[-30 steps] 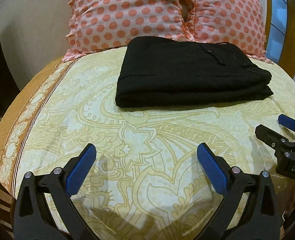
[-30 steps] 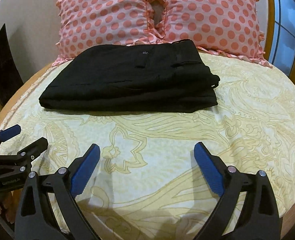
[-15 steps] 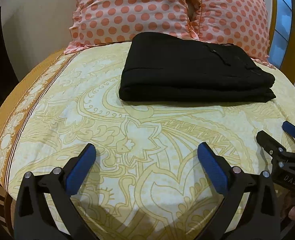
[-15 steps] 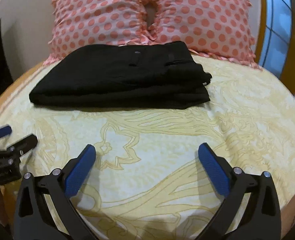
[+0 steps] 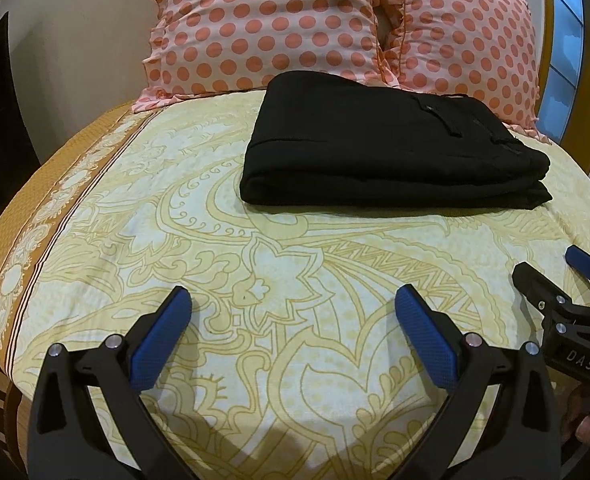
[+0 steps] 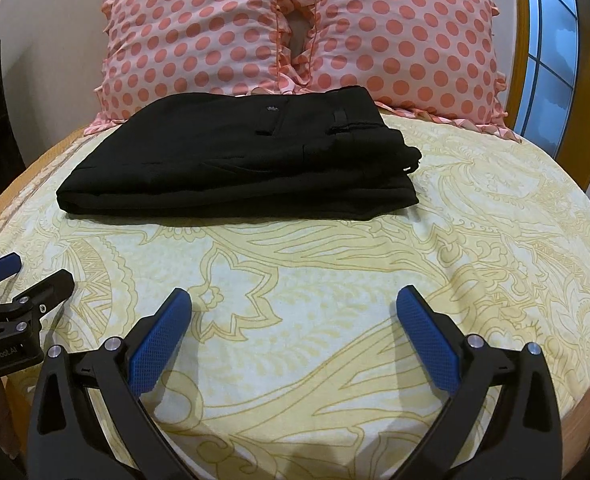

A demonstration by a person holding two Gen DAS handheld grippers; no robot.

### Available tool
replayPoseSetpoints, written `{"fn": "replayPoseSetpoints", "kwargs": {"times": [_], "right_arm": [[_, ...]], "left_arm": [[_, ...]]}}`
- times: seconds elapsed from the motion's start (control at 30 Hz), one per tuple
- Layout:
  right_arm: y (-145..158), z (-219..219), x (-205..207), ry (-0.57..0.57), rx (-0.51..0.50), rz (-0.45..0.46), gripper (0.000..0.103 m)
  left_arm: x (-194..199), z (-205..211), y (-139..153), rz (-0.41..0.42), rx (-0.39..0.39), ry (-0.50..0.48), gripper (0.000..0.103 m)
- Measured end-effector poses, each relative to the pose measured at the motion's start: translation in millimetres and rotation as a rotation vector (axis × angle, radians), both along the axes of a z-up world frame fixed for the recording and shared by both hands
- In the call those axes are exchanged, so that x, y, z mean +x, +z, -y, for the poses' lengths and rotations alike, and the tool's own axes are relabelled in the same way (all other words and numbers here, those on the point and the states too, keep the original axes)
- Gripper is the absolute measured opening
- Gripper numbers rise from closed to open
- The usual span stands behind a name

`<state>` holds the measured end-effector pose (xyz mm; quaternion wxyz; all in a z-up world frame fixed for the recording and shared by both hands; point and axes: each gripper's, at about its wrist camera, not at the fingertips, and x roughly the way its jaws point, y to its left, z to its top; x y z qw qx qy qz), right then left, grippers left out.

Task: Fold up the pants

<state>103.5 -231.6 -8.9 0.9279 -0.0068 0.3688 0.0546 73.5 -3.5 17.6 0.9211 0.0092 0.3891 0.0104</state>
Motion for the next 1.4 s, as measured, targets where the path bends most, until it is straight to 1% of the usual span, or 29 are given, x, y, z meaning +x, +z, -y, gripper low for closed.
{"fn": "replayPoseSetpoints", "kwargs": {"times": [1.4], "right_arm": [[0.2, 0.8, -0.1, -0.008, 0.0, 0.006, 0.102]], "left_arm": [[-0.1, -0.6, -0.3, 0.014, -0.003, 0.002, 0.101]]}}
